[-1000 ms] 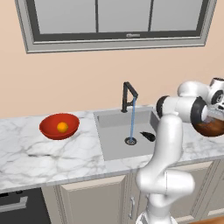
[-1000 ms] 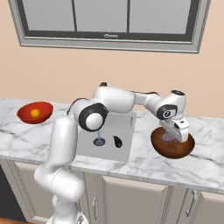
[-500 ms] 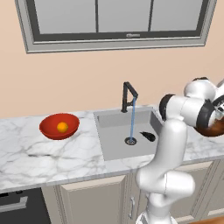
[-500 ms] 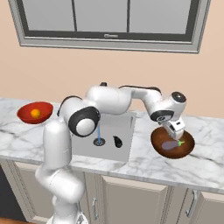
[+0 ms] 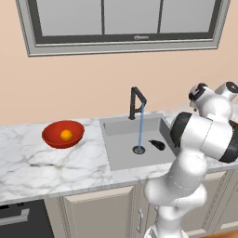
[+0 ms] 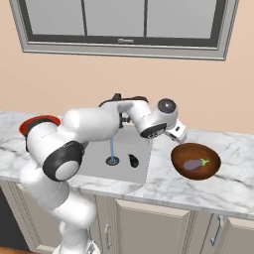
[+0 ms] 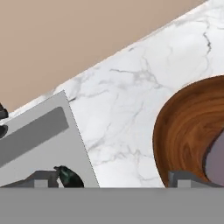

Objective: Pick the eggplants from the sink and place them in one bowl. Place the orange in the other bowl. Then turn off the sink faucet.

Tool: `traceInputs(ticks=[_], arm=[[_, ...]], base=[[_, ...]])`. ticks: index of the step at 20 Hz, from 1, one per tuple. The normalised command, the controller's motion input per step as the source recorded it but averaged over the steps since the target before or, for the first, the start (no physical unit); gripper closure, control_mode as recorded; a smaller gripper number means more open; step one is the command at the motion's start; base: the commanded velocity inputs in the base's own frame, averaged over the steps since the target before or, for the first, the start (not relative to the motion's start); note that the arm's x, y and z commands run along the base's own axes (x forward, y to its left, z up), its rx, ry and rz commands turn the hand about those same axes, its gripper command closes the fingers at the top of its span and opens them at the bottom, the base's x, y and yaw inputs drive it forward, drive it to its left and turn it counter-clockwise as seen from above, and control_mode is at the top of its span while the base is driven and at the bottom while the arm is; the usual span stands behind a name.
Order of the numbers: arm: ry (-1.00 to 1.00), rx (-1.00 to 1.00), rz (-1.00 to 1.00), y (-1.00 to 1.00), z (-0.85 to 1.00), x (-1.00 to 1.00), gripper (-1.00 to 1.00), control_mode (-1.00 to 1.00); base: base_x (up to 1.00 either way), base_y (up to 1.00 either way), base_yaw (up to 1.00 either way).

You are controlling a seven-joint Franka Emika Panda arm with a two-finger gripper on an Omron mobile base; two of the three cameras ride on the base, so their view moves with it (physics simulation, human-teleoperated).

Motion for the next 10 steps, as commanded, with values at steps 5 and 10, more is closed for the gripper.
traceInputs(ticks=[5, 10], arm=[[0.08, -0.36, 0.36, 0.83, 0.54, 0.0, -1.0, -1.0], [0.21, -0.25, 0.36, 0.72, 0.3, -0.02, -1.0, -1.0]], base=[[0.0, 0.0, 0.0], [0.0, 0.0, 0.0]])
